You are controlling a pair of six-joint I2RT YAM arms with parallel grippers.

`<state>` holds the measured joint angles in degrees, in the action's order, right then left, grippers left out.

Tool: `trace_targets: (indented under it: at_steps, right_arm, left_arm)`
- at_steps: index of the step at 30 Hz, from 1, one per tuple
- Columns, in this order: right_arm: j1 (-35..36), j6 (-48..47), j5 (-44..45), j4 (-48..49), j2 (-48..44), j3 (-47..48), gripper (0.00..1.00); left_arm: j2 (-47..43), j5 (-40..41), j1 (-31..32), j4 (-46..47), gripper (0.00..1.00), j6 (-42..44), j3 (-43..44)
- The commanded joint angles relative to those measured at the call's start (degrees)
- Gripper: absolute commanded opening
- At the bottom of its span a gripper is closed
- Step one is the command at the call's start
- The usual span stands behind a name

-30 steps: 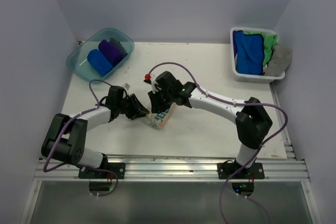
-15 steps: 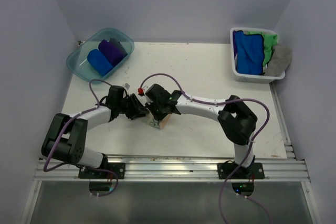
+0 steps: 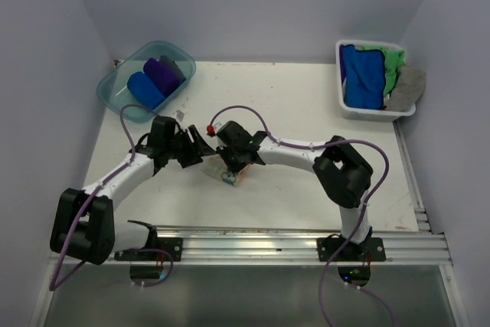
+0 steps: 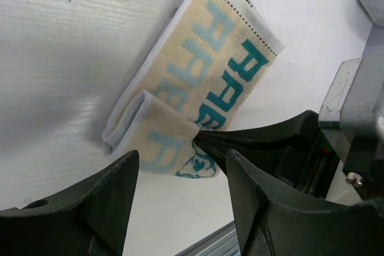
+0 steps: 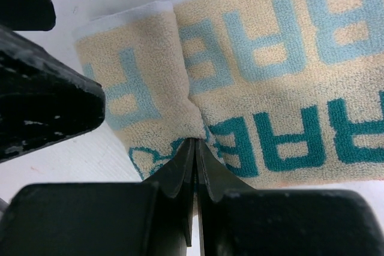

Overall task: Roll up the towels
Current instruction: Roll the towel

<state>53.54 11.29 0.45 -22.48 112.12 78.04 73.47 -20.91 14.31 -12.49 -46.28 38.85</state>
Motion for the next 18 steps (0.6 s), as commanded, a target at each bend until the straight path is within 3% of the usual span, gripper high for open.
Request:
trace_targets:
  at_steps: [1,6,9,11,15,18]
  right_arm:
    - [-1.06,1.19,-1.84,2.53,-0.76,-2.19,0.05]
    - [-2.12,2.42,-3.87,5.16,-1.63,-5.53,0.05]
    - [-2.3,2.77,-4.49,5.87,-1.99,-6.5,0.05]
    - [-2.3,2.86,-4.58,6.13,-2.16,-6.85,0.05]
    - [-2.3,3.3,-5.54,6.66,-2.16,-7.02,0.05]
    - [-2.3,3.48,-5.81,6.57,-2.51,-6.85,0.04]
  left_arm:
    - [-0.52,0.26,0.02,-1.23,0.64,0.58,-2.01]
    - [1.67,-2.56,0.2,5.28,0.66,-1.79,-6.94]
    - [2.99,-3.26,0.37,7.74,0.75,-2.41,-8.17]
    - [3.6,-3.53,0.46,9.67,0.76,-3.02,-8.79]
    - [5.01,-3.35,0.98,11.44,0.75,-4.16,-9.14]
    - [6.68,-2.65,1.69,11.44,0.68,-4.6,-9.06]
